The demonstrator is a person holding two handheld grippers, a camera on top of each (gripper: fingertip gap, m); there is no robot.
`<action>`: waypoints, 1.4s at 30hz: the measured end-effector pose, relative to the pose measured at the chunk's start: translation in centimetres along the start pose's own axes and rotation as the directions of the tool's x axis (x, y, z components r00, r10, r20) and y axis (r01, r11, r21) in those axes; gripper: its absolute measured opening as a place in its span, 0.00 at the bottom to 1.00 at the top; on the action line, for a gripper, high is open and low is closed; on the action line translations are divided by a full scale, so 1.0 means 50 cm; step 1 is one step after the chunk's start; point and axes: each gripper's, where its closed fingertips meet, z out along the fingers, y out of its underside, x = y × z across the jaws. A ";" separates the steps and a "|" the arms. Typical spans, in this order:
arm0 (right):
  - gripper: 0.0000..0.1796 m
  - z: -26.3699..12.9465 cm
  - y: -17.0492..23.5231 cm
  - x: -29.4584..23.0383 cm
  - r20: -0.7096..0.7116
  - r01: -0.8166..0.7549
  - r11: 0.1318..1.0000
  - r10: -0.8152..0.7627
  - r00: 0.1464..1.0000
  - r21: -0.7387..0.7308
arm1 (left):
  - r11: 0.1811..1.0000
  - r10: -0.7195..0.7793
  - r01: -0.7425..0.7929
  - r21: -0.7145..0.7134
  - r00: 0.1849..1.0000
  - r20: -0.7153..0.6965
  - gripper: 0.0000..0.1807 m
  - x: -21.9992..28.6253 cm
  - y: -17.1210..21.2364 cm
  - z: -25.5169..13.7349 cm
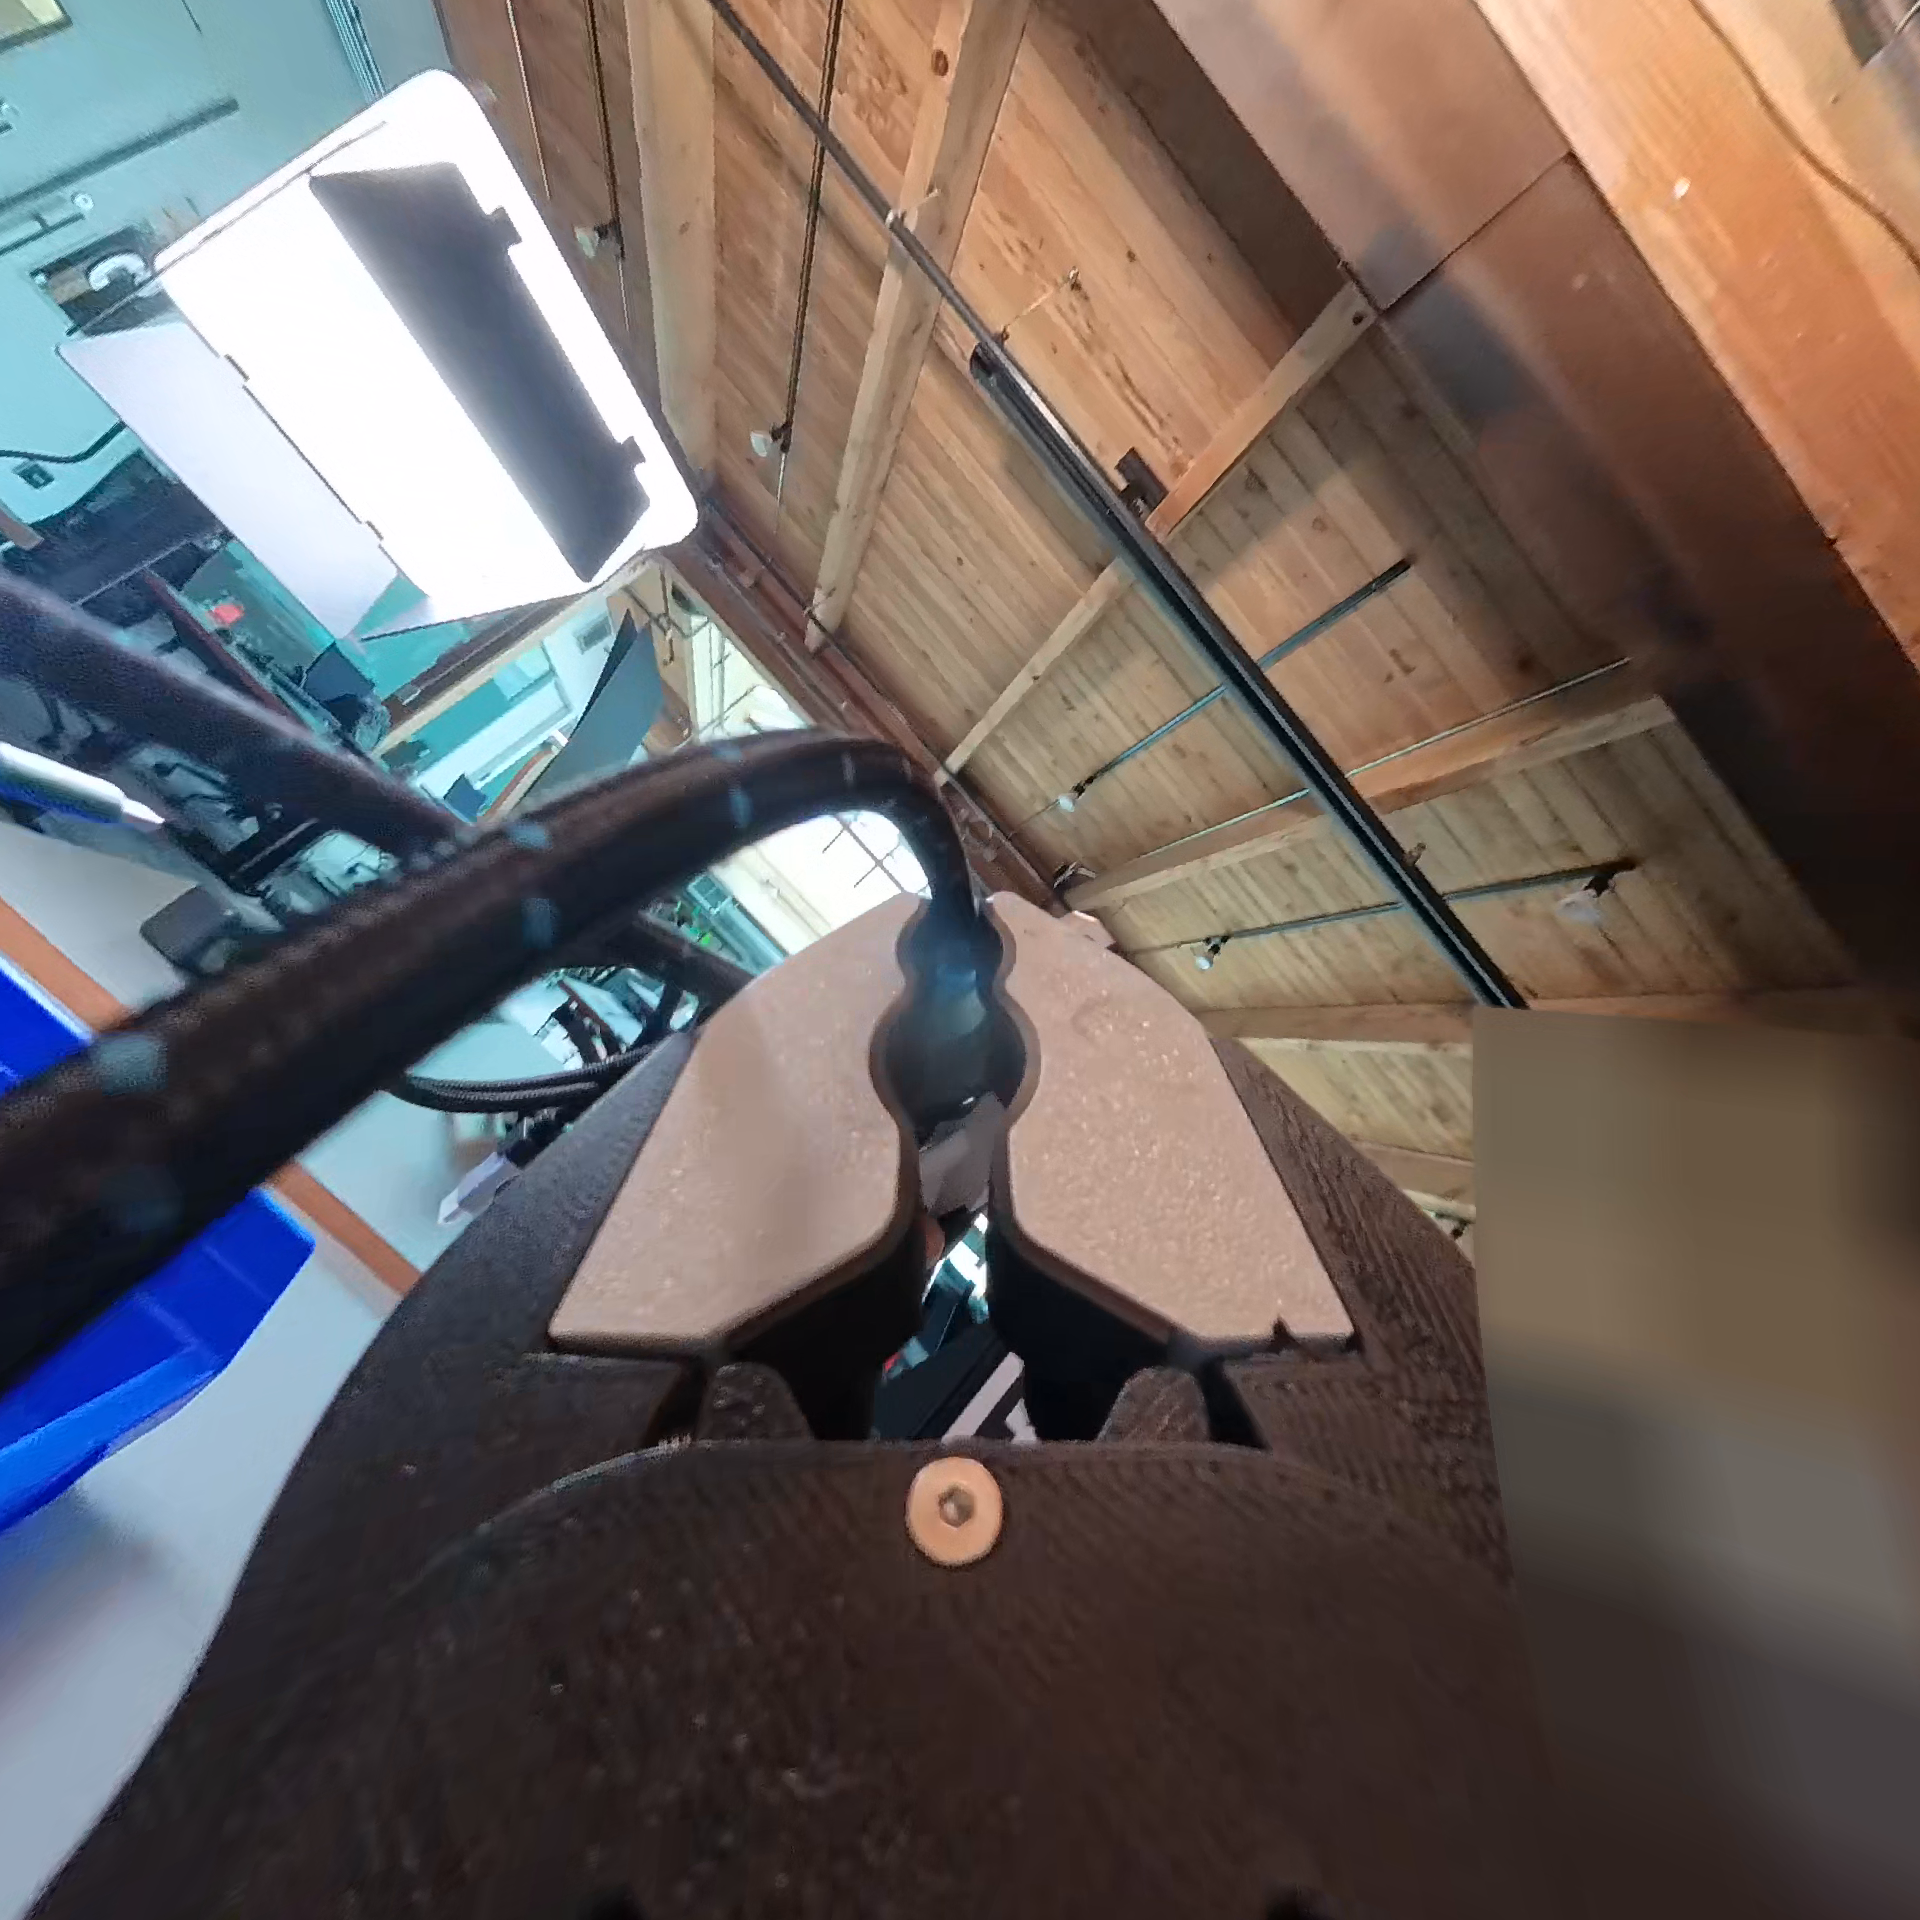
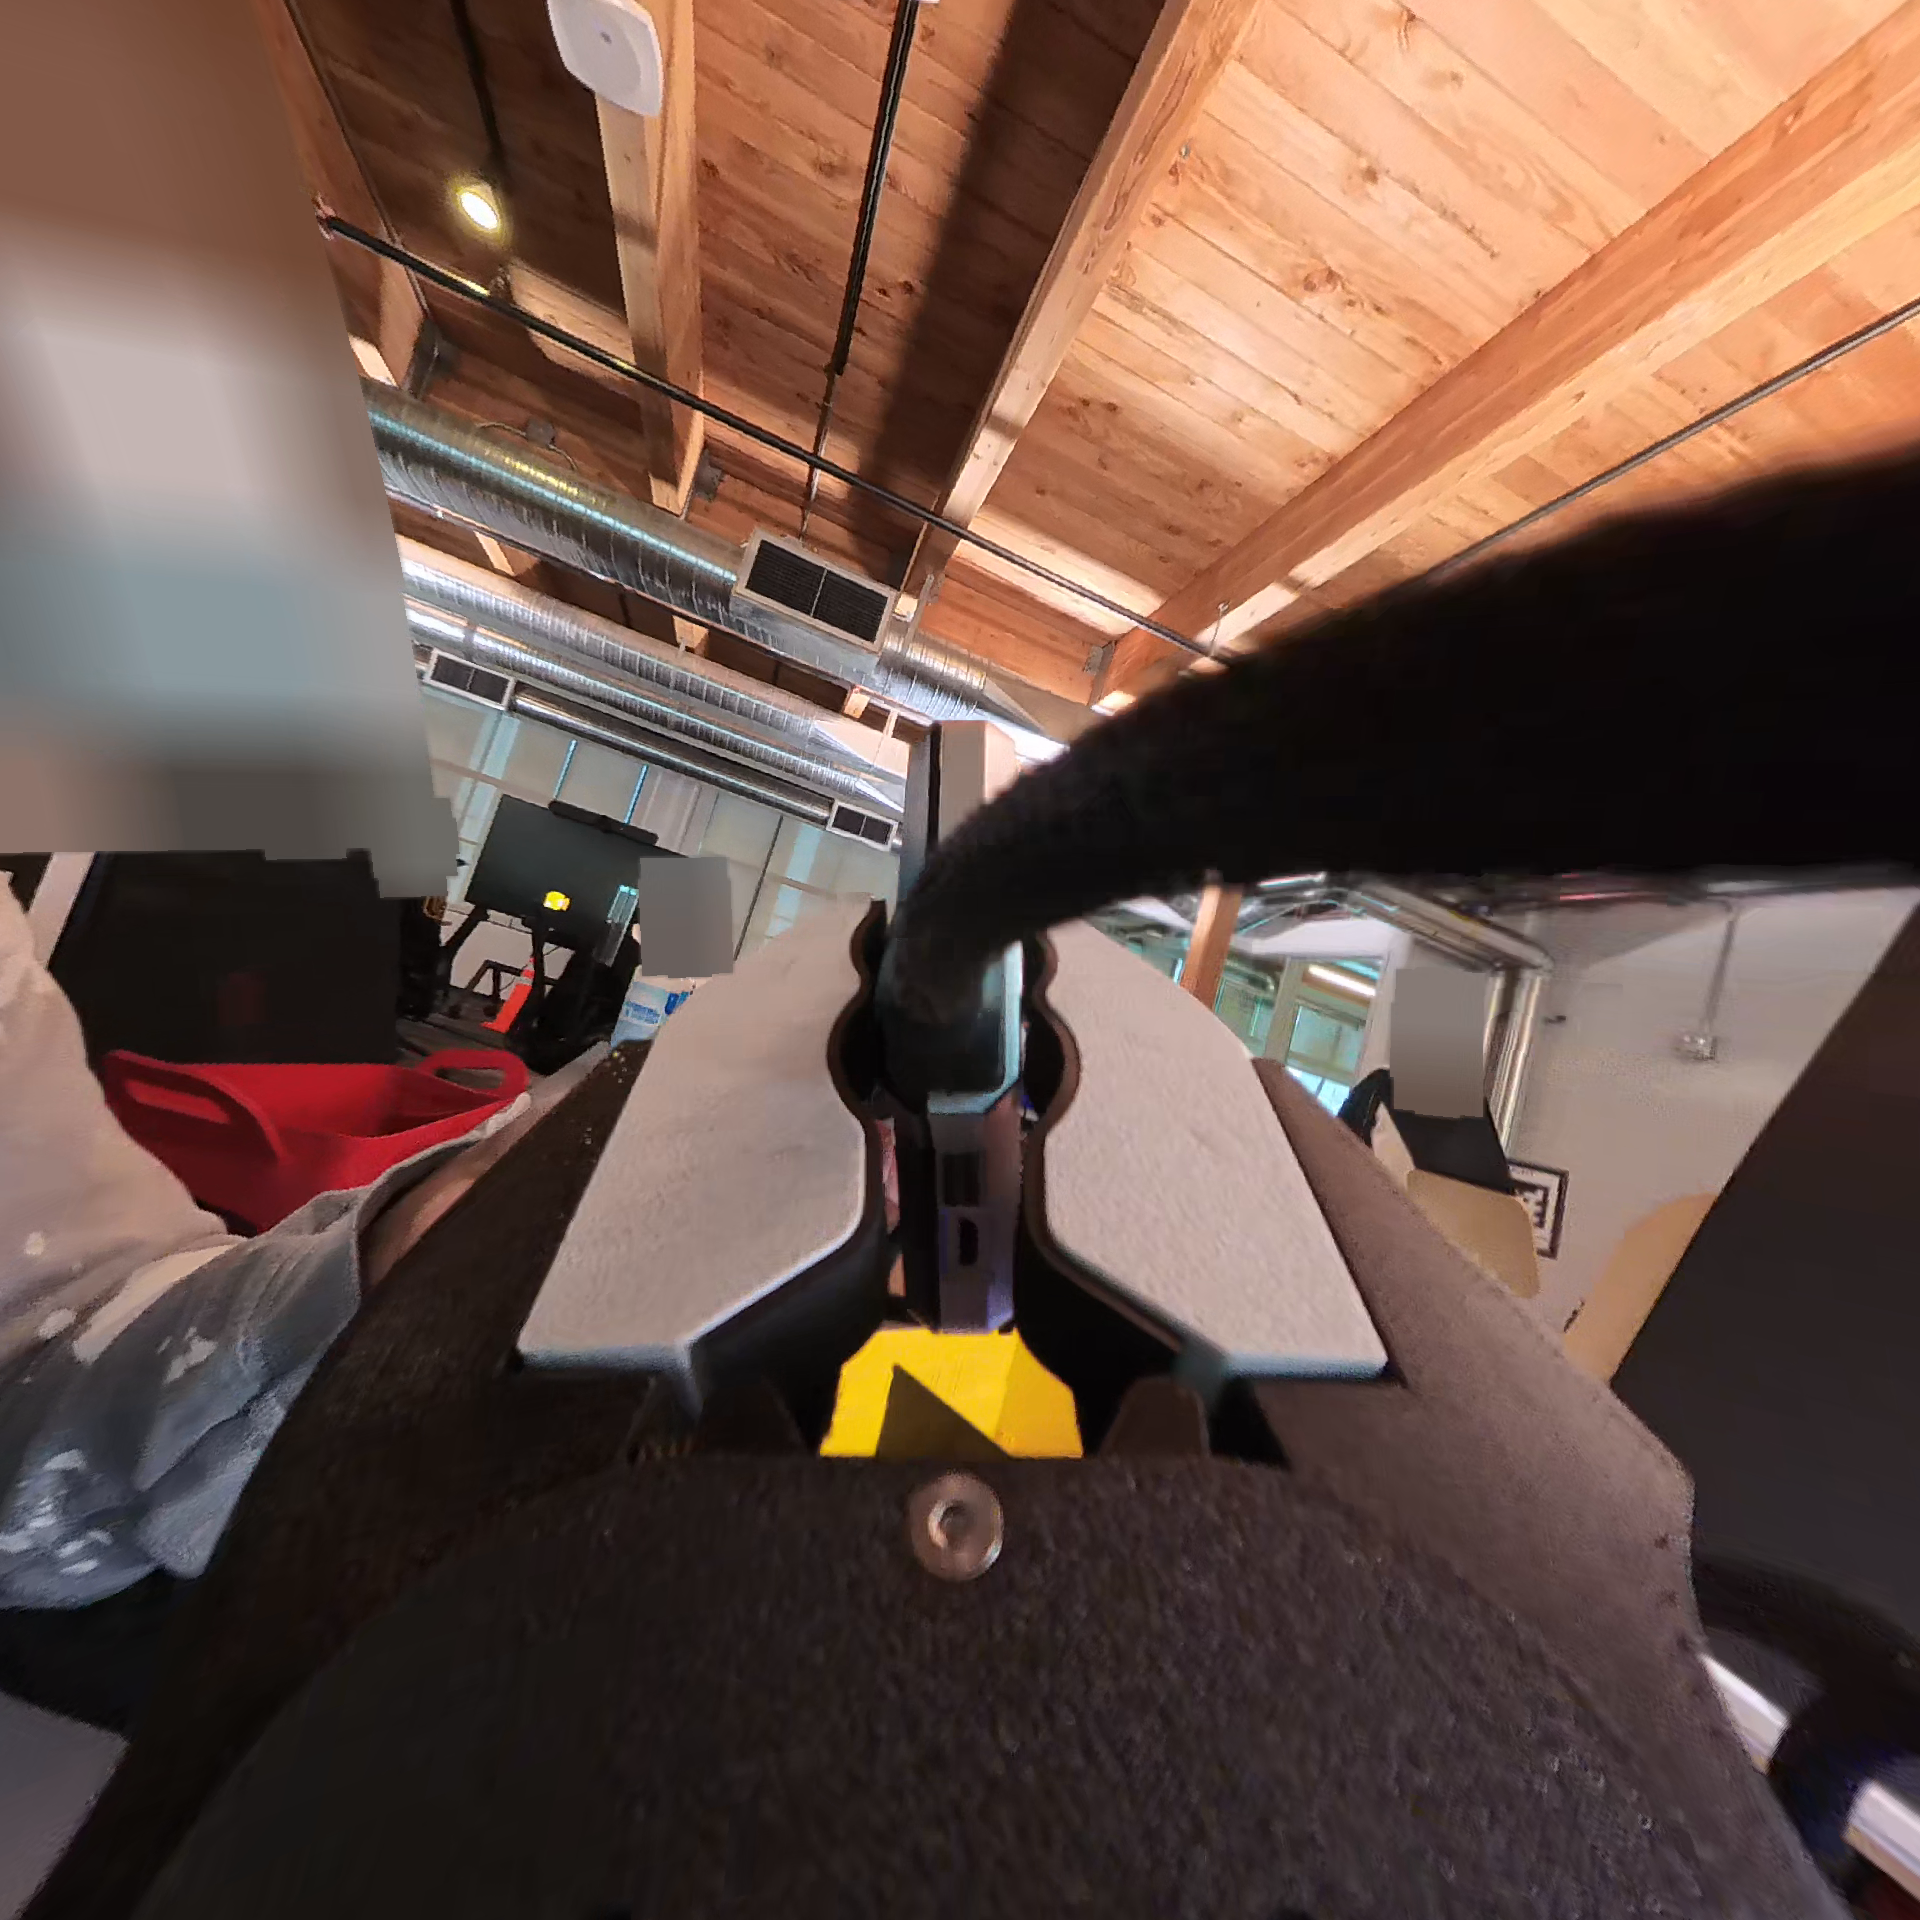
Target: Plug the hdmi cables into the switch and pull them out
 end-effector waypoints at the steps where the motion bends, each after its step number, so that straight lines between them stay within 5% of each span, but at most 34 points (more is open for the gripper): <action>1: 0.13 0.001 -0.002 0.000 -0.005 -0.001 1.000 0.001 1.000 0.010 | 1.000 -0.004 0.004 0.020 1.000 -0.007 0.04 0.001 0.000 0.001; 21: 0.13 -0.015 -0.002 0.027 0.021 -0.236 0.958 0.236 0.971 0.165 | 0.980 0.178 -0.183 0.073 0.982 0.060 0.04 -0.005 0.006 -0.001; 29: 0.14 -0.014 0.004 0.016 0.040 -0.184 0.976 0.180 0.983 0.117 | 0.998 -0.001 0.000 0.064 1.000 0.002 0.04 -0.008 0.005 0.000; 42: 0.14 -0.012 0.001 0.002 0.062 -0.128 0.987 0.122 0.991 0.100 | 0.991 -0.078 0.080 0.104 0.997 -0.026 0.04 -0.013 0.005 -0.001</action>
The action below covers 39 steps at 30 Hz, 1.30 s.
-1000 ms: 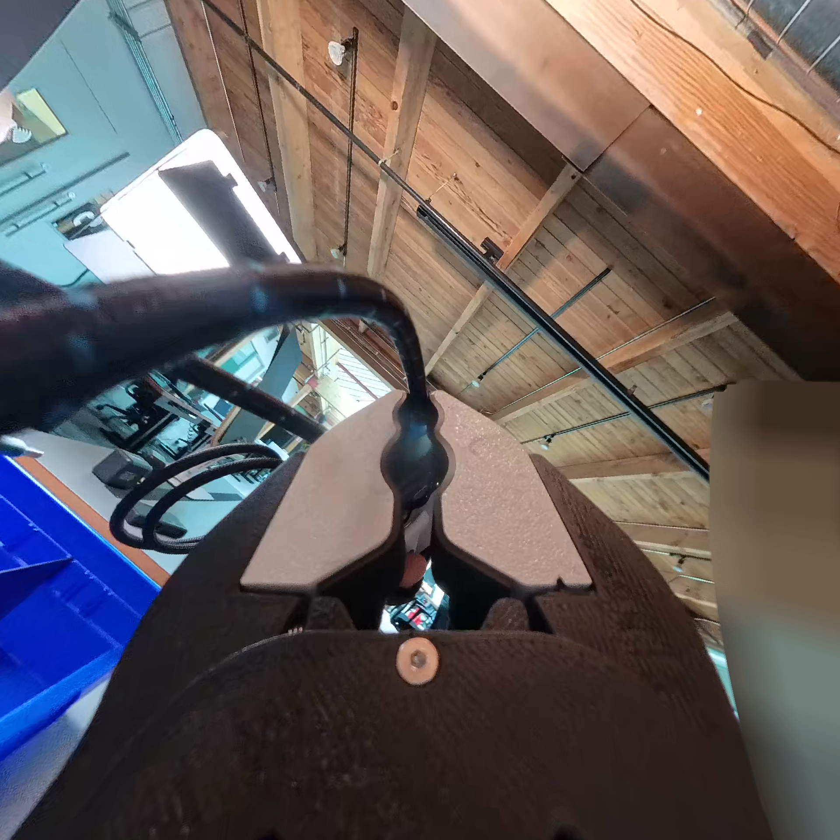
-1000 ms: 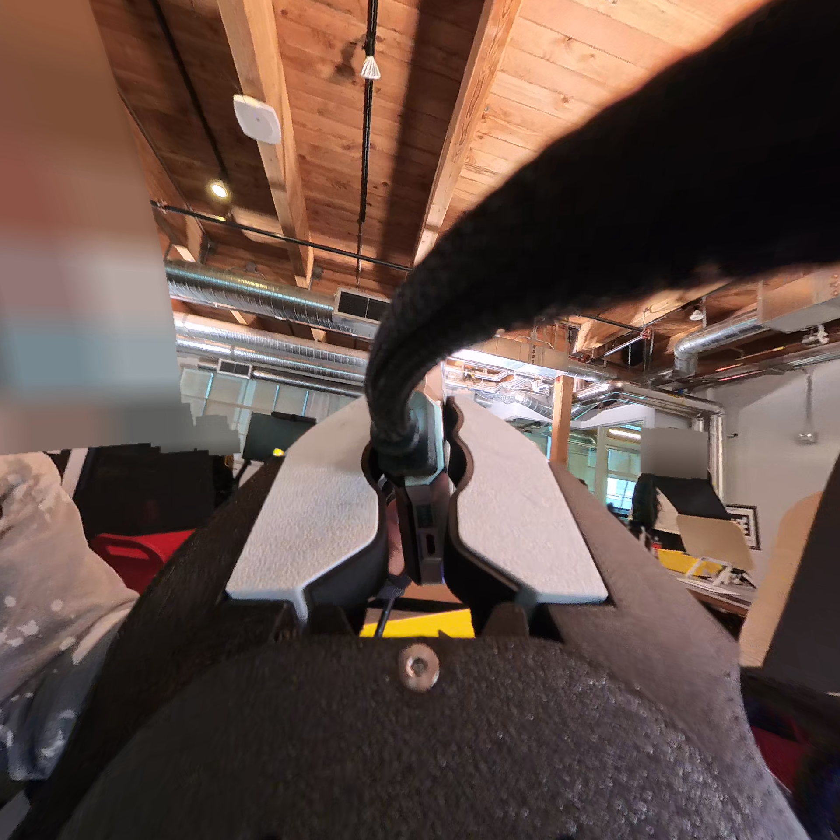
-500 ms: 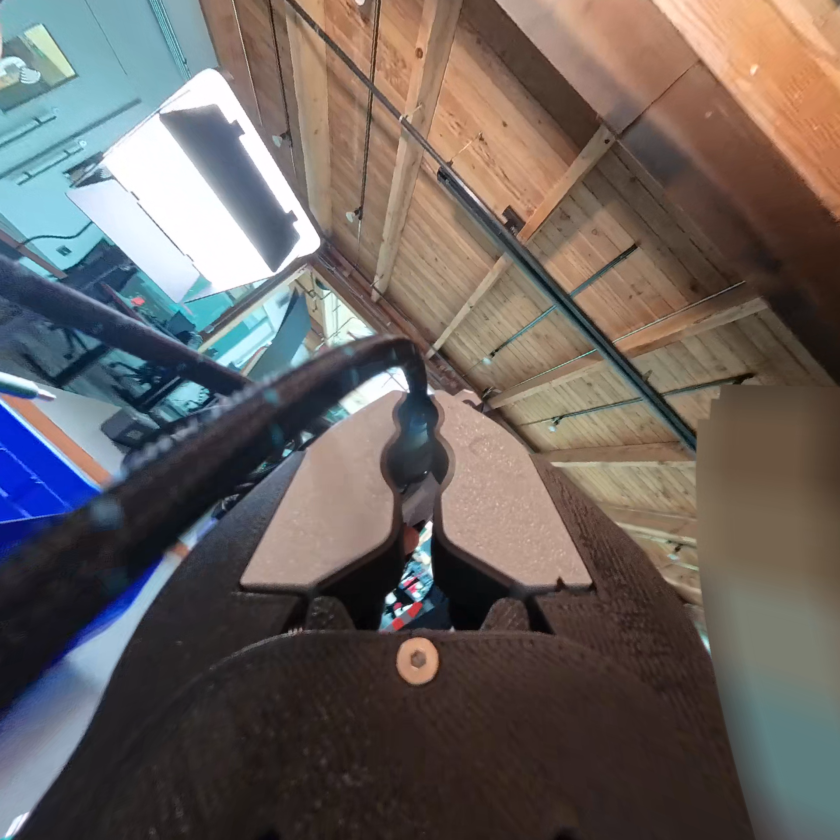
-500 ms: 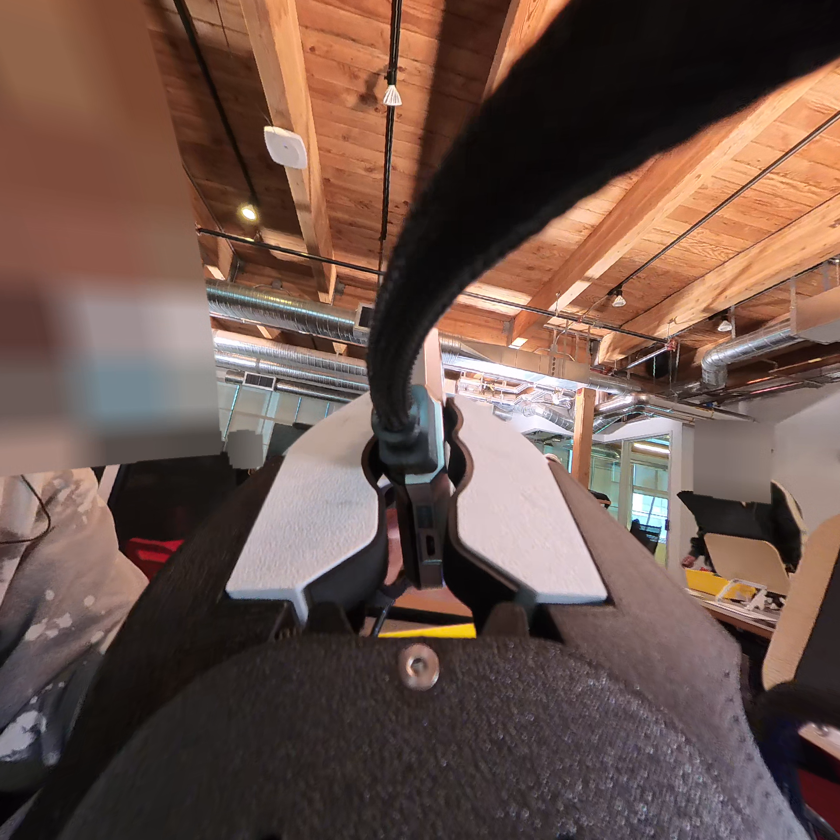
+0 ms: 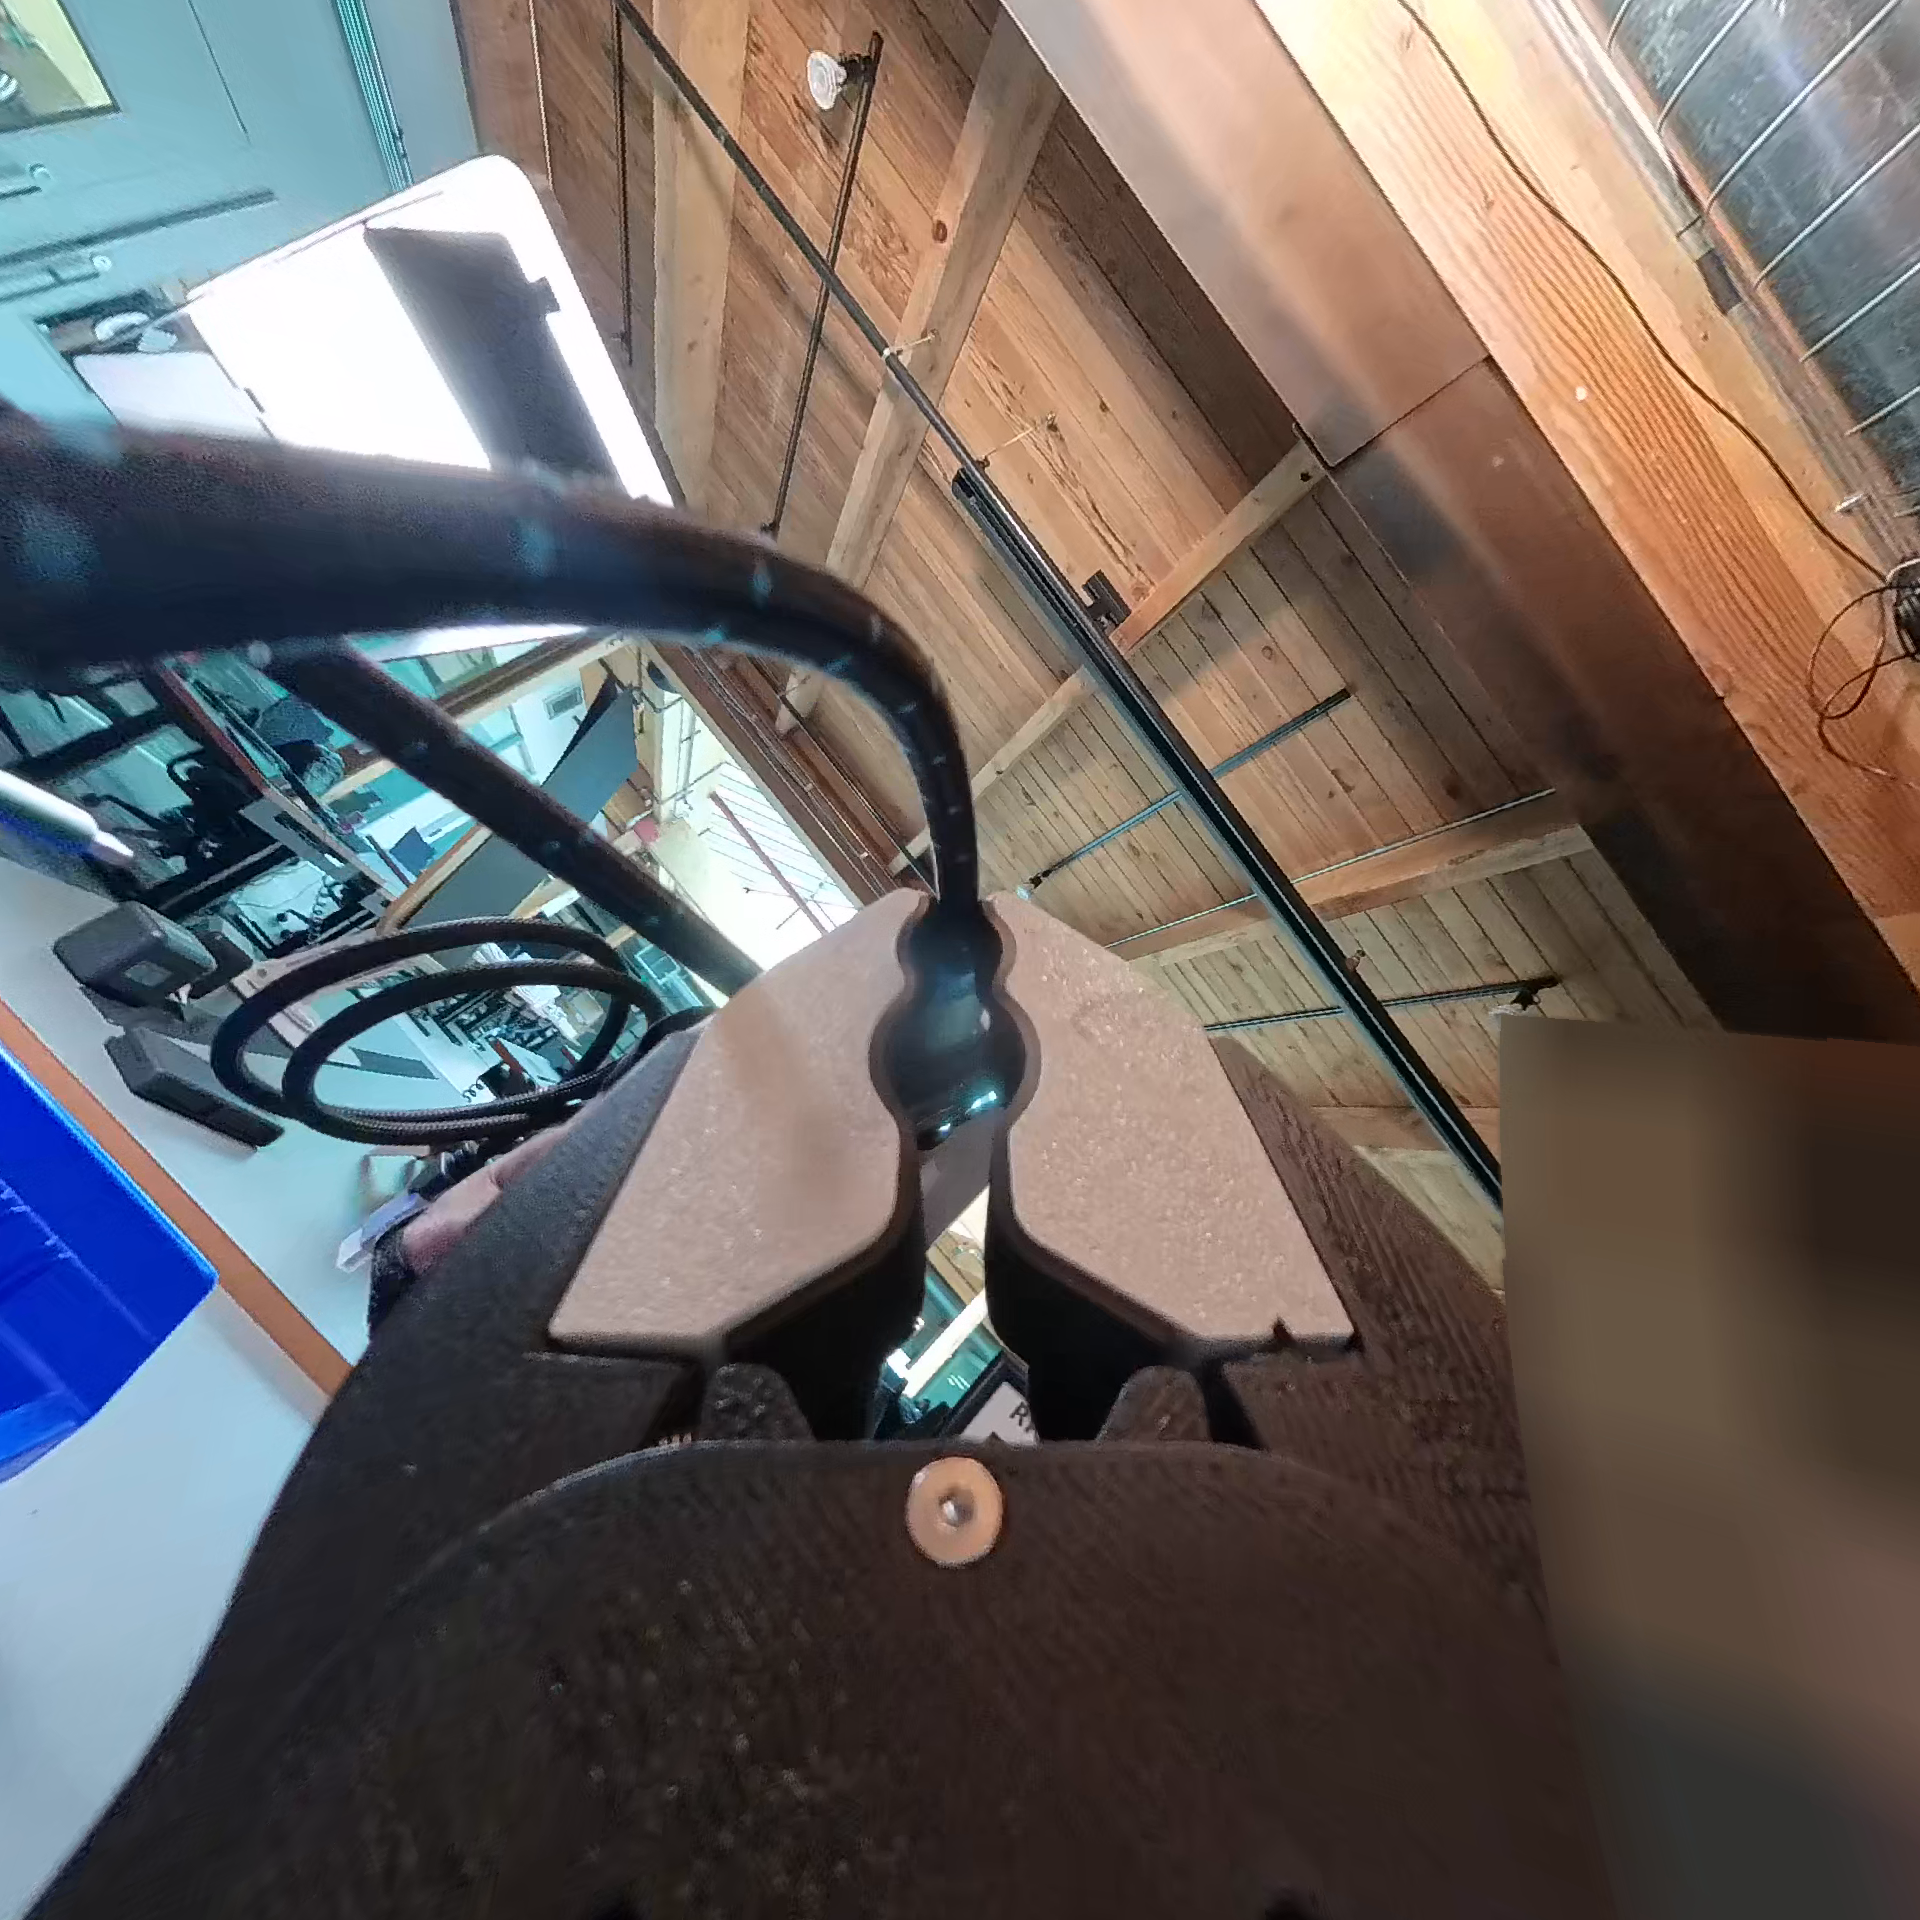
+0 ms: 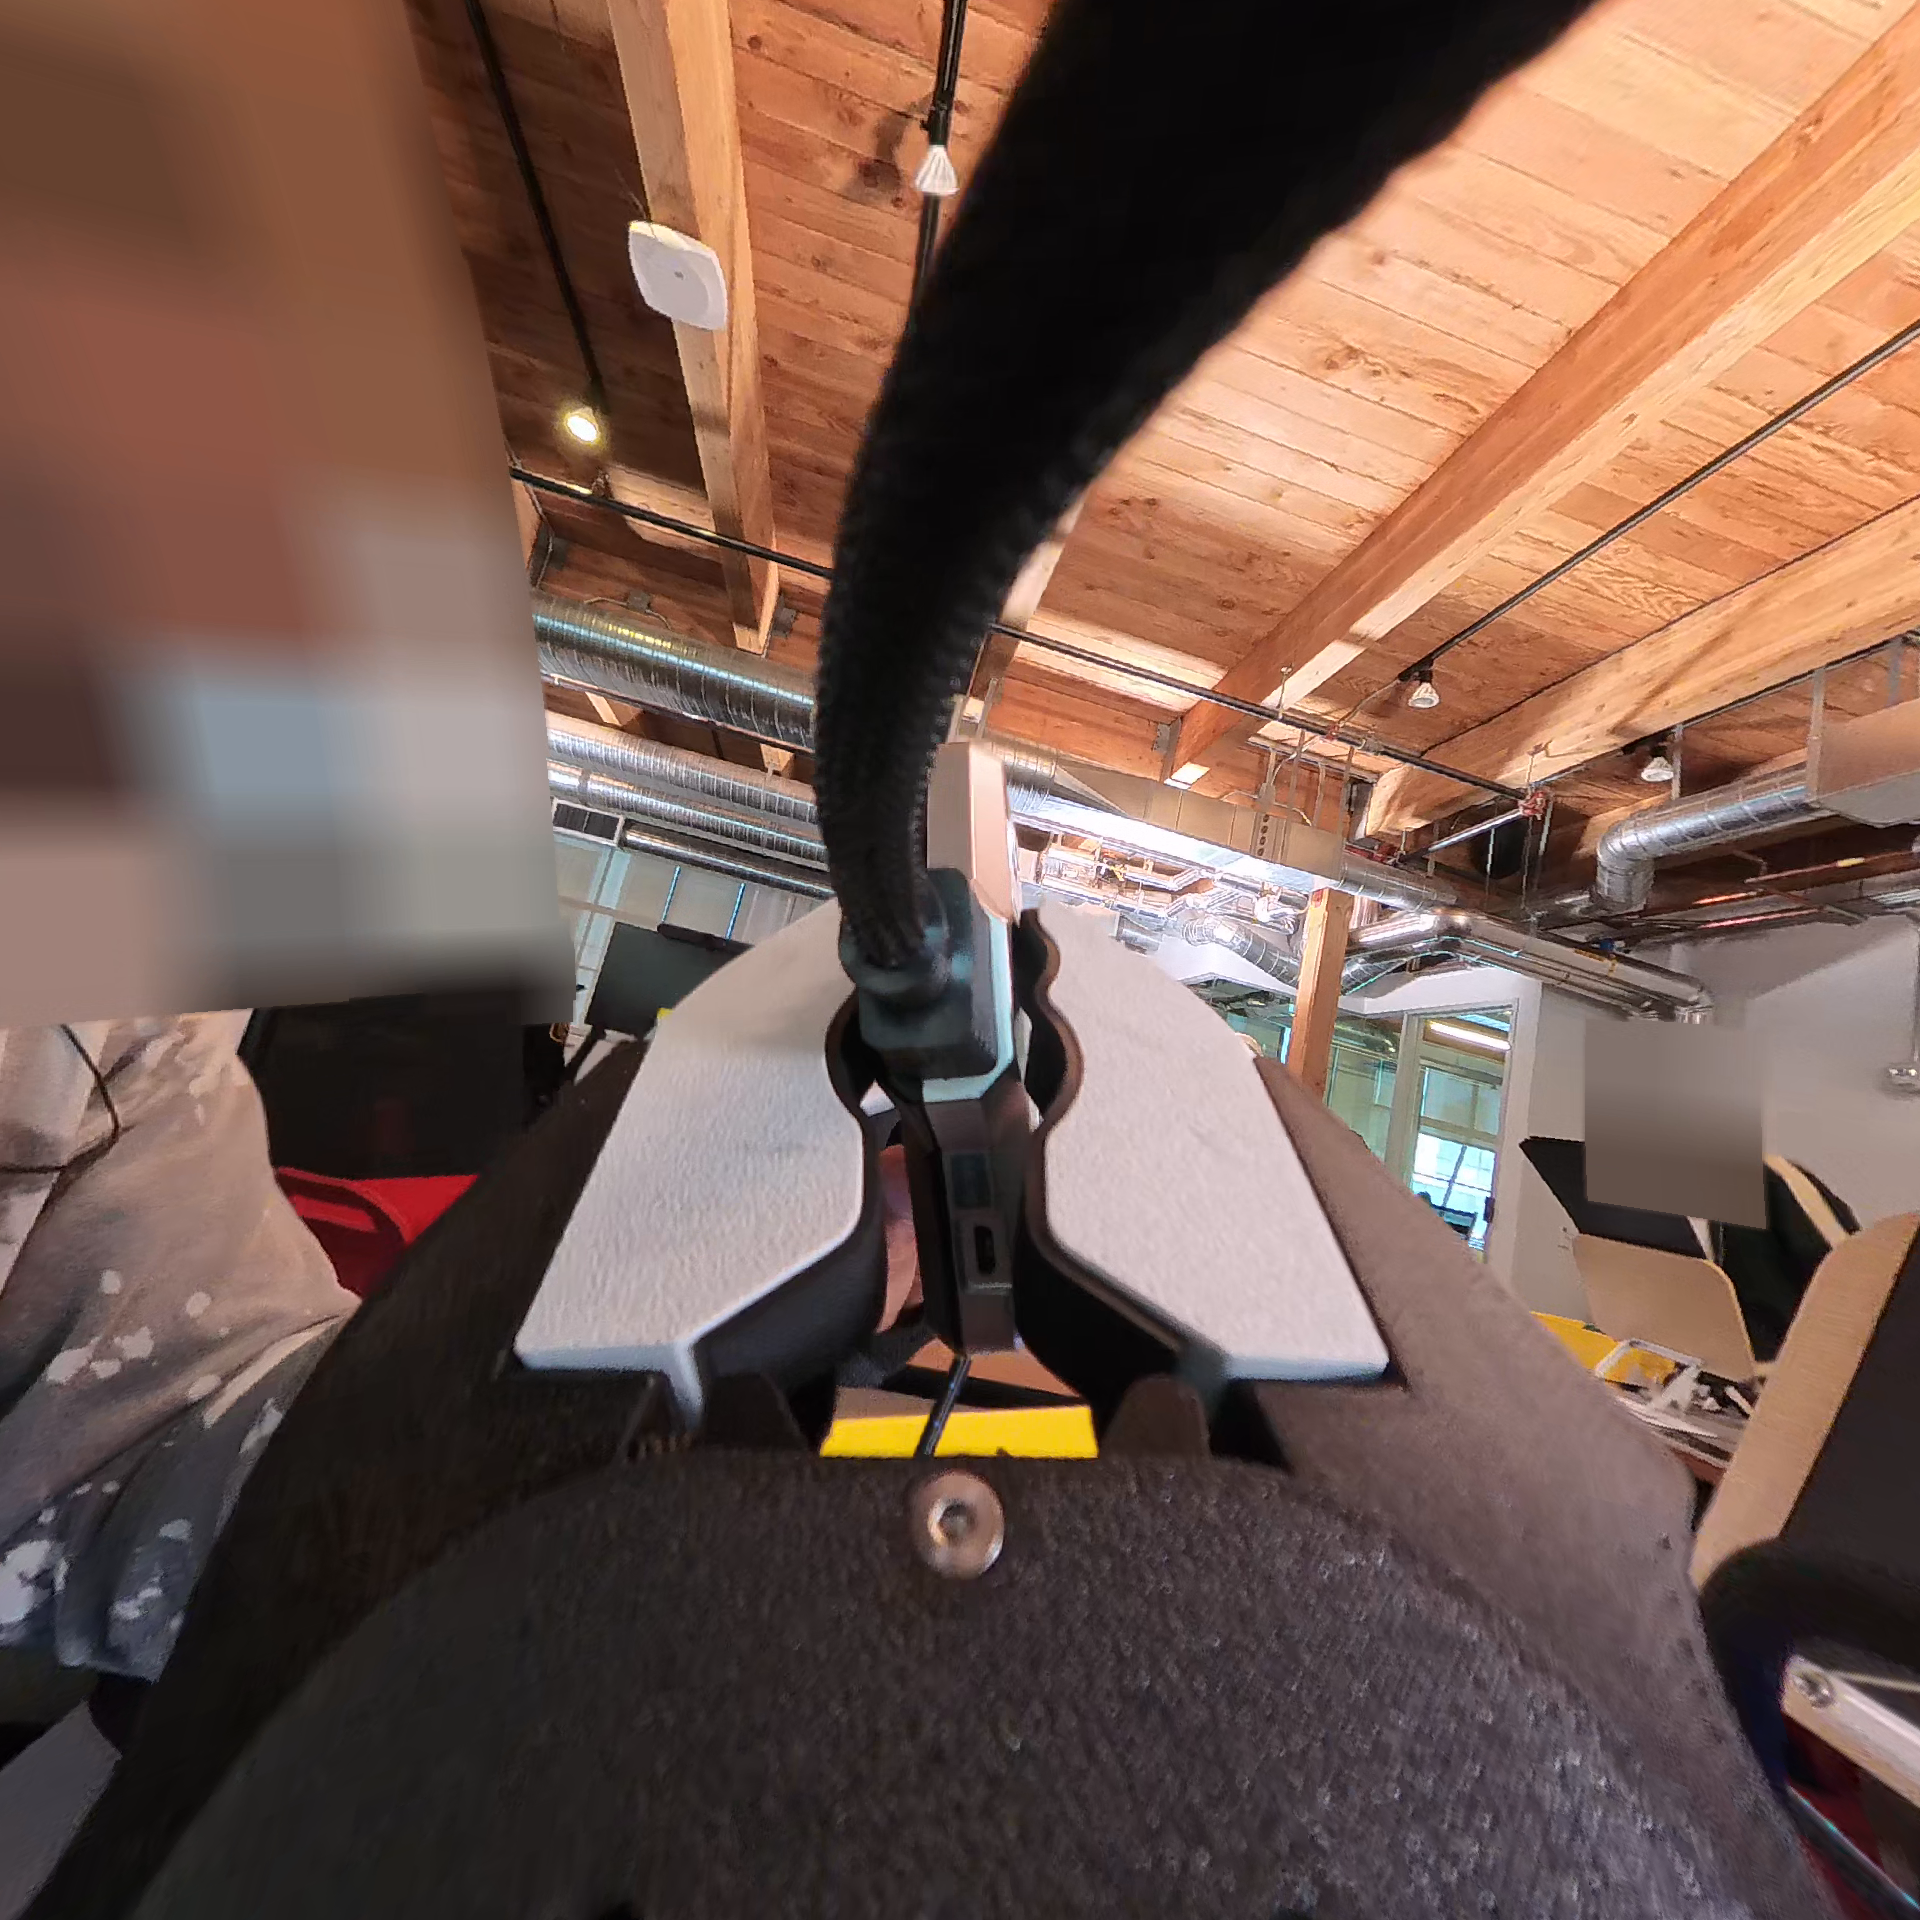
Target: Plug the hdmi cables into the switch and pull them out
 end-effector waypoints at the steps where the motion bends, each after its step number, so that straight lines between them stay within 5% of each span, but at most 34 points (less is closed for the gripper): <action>1: 0.14 0.000 -0.001 -0.002 0.006 0.015 1.000 -0.015 1.000 -0.010 | 1.000 -0.010 0.010 -0.002 1.000 -0.002 0.04 0.000 0.002 0.001; 8: 0.13 -0.003 0.006 -0.003 -0.001 0.137 0.987 -0.137 0.991 -0.086 | 0.998 -0.055 0.055 0.002 0.998 -0.001 0.04 -0.011 0.006 -0.001; 31: 0.14 0.006 0.033 0.009 -0.051 0.011 1.000 -0.011 0.999 0.014 | 0.986 0.055 -0.059 0.153 0.998 0.030 0.04 -0.011 -0.031 -0.013; 39: 0.14 -0.029 0.003 0.075 -0.195 0.007 0.999 -0.016 0.981 -0.047 | 0.973 0.201 -0.196 -0.126 0.979 0.032 0.04 -0.021 -0.003 0.004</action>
